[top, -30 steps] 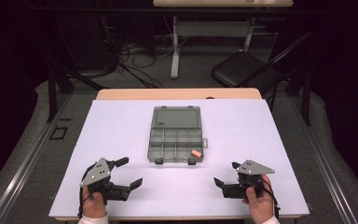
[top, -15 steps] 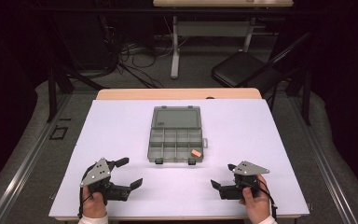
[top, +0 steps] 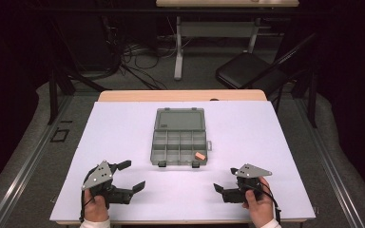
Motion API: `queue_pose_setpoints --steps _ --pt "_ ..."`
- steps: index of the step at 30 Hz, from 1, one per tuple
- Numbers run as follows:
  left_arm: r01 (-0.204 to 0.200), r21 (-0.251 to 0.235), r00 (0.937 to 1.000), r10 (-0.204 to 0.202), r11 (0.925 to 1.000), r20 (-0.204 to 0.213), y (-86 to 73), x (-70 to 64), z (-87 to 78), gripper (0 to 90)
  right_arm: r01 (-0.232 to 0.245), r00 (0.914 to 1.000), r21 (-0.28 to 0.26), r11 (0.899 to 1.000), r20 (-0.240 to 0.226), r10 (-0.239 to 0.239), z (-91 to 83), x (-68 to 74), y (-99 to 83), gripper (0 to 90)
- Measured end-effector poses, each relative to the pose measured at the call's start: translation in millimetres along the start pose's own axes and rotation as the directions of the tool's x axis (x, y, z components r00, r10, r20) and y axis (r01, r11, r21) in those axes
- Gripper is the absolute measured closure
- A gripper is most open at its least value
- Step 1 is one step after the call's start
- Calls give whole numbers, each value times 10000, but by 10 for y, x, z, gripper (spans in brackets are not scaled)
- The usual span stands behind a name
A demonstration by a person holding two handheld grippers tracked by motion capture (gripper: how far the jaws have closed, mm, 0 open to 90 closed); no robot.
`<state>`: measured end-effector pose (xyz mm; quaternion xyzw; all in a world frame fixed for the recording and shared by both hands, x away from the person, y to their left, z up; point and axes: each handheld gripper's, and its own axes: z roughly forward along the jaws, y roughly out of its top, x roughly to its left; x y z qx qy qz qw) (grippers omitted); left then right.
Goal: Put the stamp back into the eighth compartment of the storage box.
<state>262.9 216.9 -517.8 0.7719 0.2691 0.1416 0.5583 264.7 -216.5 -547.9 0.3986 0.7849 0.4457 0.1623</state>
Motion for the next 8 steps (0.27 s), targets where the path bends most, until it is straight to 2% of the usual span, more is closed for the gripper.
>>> queue_pose_setpoints --steps 8 --pt "12 -18 10000 -12 10000 -57 0 3 -9 105 -5 10000 -21 10000 58 5 -7 -11 3 115"
